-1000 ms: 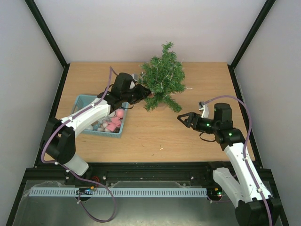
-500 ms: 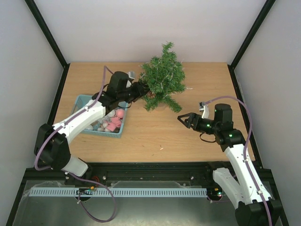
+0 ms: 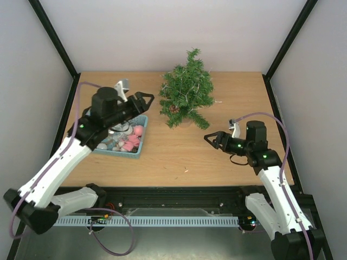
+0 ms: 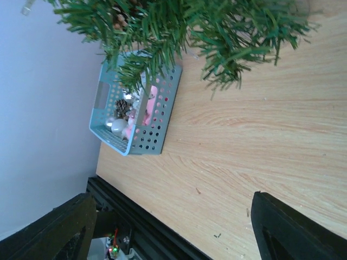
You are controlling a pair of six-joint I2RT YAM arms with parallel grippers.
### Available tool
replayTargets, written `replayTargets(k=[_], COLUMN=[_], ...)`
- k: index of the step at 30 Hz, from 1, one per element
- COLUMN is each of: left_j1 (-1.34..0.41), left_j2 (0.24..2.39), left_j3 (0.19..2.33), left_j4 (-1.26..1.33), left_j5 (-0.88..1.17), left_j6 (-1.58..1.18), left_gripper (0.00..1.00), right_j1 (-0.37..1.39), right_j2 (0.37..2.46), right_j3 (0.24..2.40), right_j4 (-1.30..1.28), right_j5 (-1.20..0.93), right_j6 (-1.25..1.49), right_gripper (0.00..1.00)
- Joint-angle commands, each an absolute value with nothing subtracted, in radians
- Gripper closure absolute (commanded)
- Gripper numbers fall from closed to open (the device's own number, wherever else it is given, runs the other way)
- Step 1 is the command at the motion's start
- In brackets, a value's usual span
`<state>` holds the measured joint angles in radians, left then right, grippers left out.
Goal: Decorate the small christmas tree
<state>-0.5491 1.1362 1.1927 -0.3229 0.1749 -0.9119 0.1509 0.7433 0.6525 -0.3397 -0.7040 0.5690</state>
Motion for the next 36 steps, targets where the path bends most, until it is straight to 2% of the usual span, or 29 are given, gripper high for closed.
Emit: replayTargets(k=[1,3,5,7,19,36], left_j1=[-0.484,-0.438,-0.39,-0.343,-0.269,-0.188], left_j2=[1.0,0.938,0.881,0.835,0.788,0.996], left_j3=[1.141,1.086,1.031,0.977,0.787,0.761], left_j4=[-0.487,-0.526,-0.564,-0.626,-0.781,-0.742], left_j5=[0.089,0.089,0.103,0.106,-0.024,0.001], left_j6=[-0.846,-0.832,-0.82,-0.809,-0.782,-0.704], left_gripper=[0.24,0.15,0.07,0.01,0.01,0.01], right_j1=[0.153,0.153,0.153,0.153,0.153,0.153], right_j2=[0.747,0.751,0.756,0.764,0.818,0.96], right_j3=[0.615,0.598,0.591,0.589,0.583,0.571], right_j4=[-0.375,-0.373,-0.381,-0.388,-0.397,-0.324], right_j5=[-0.732,-0.726,-0.716,-0.705,-0.679,-0.686], right_j6=[0.58,0.584,0.584,0.587,0.613,0.628], right_gripper=[0.18,0.14,0.02,0.01,0.01,0.01])
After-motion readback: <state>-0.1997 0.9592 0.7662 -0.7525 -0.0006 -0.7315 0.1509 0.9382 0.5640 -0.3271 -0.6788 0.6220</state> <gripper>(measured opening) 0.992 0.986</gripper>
